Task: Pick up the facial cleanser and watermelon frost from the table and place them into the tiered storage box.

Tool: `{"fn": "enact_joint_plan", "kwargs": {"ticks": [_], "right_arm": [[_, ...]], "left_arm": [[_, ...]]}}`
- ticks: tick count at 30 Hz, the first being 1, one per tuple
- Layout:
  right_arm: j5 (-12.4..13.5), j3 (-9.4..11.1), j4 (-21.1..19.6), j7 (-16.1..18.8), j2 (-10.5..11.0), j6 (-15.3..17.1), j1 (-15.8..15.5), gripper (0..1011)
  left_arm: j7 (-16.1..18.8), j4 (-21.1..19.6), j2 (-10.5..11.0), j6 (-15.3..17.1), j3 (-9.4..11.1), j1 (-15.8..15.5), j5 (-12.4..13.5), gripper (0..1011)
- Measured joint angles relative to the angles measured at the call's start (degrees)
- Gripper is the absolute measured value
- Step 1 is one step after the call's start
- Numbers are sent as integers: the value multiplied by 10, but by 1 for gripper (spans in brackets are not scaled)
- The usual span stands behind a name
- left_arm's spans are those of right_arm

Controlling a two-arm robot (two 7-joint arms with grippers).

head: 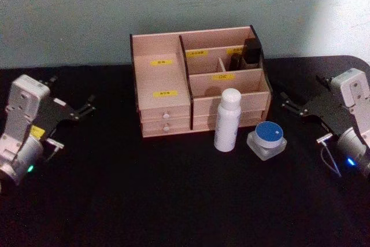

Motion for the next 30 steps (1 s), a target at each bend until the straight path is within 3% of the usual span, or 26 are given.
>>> {"fn": "enact_joint_plan", "kwargs": {"ticks": [30], "right_arm": [[0,0,0,0,0,0,0,1002]], "left_arm": [[0,0,0,0,0,0,0,1001]]}}
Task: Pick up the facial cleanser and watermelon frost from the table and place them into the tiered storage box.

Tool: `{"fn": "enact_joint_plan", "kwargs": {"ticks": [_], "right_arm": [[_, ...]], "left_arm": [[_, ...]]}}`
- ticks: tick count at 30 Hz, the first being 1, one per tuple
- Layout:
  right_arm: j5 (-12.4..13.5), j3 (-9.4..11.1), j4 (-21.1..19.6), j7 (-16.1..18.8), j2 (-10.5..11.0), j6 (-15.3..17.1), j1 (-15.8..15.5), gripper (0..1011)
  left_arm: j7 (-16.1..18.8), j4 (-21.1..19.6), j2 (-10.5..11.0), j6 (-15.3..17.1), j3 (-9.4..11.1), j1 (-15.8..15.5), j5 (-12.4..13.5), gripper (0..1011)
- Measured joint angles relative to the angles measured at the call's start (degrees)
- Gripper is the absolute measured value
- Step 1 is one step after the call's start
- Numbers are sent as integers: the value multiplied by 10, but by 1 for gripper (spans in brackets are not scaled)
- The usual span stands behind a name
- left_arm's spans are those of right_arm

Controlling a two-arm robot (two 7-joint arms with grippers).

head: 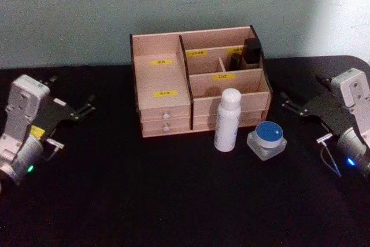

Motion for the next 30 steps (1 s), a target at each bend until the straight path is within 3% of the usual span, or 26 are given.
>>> {"fn": "enact_joint_plan", "kwargs": {"ticks": [6,16,22,30], "right_arm": [[0,2,-1,0,0,0,-1,1003],[25,38,-46,26,15,1,-34,1003],[65,65,-102,67,39,7,-78,1003],[93,68,-141,127,51,0,-108,1002]], "left_arm": [[0,0,0,0,0,0,0,1001],[0,0,0,0,0,0,0,1001],[0,0,0,0,0,0,0,1001],[0,0,0,0,0,0,0,1001]]}}
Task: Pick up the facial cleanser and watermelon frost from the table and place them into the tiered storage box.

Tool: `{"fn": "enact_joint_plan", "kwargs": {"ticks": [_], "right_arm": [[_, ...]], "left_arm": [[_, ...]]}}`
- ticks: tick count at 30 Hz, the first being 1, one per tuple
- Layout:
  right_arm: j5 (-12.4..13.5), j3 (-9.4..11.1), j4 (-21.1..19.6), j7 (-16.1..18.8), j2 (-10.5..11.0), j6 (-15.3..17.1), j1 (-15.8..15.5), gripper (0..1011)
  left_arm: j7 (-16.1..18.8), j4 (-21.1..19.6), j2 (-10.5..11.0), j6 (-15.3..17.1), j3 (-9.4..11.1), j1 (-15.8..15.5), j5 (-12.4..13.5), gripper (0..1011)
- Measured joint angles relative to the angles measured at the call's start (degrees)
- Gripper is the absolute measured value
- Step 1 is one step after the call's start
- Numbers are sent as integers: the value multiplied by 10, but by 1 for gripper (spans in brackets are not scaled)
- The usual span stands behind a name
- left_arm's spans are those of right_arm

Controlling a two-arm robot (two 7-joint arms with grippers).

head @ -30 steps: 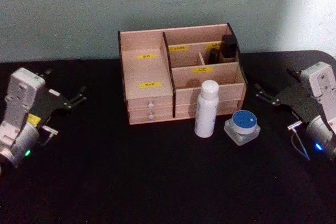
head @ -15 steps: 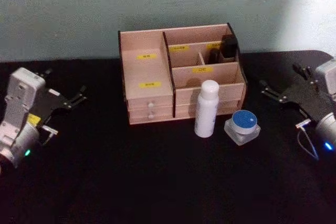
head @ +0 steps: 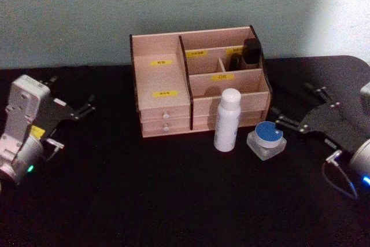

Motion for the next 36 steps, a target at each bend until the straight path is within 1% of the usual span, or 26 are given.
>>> {"fn": "enact_joint_plan", "kwargs": {"ticks": [3,5,7,9,11,16,23,36], "right_arm": [[3,-4,-3,16,-3,-1,-1,1003],[6,-11,-4,35,-9,-1,0,1003],[7,-14,-4,44,-12,0,1,1002],[8,-18,-4,52,-15,2,2,1002],[9,-25,0,68,-22,8,6,1003],[7,-35,12,85,-36,18,16,1003],[-3,-44,40,97,-62,32,36,1002],[-26,-46,87,109,-98,40,67,1003]], "left_arm": [[0,0,0,0,0,0,0,1001],[0,0,0,0,0,0,0,1001],[0,0,0,0,0,0,0,1001],[0,0,0,0,0,0,0,1001],[0,0,0,0,0,0,0,1001],[0,0,0,0,0,0,0,1001],[0,0,0,0,0,0,0,1001],[0,0,0,0,0,0,0,1001]]}}
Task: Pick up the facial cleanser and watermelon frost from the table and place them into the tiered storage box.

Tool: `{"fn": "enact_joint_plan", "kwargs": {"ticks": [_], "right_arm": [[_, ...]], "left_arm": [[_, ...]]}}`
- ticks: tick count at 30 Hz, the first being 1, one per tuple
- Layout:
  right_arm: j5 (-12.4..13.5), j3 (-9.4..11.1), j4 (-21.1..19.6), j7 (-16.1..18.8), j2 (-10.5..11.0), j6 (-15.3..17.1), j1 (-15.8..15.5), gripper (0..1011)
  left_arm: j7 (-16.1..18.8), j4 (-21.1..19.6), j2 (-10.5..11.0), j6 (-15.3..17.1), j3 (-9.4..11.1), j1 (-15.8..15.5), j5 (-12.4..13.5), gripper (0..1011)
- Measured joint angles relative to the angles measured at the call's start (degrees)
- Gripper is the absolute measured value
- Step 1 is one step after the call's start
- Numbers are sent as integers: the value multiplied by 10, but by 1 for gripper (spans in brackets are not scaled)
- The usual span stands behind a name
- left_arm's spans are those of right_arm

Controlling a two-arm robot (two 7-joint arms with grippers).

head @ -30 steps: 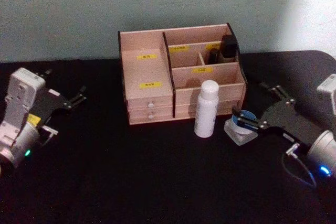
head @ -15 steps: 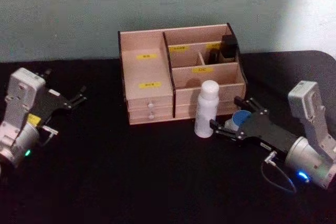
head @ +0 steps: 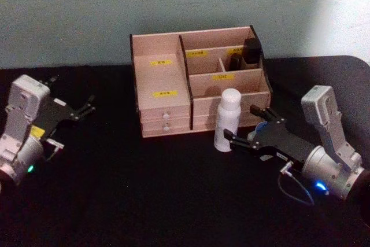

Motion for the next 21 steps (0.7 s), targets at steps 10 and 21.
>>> {"fn": "enact_joint_plan", "kwargs": {"ticks": [10,21], "right_arm": [[-12,5,36,11,-26,6,23,1003],[-23,9,63,26,-48,11,39,1002]], "left_arm": [[0,0,0,0,0,0,0,1001],[0,0,0,0,0,0,0,1001]]}}
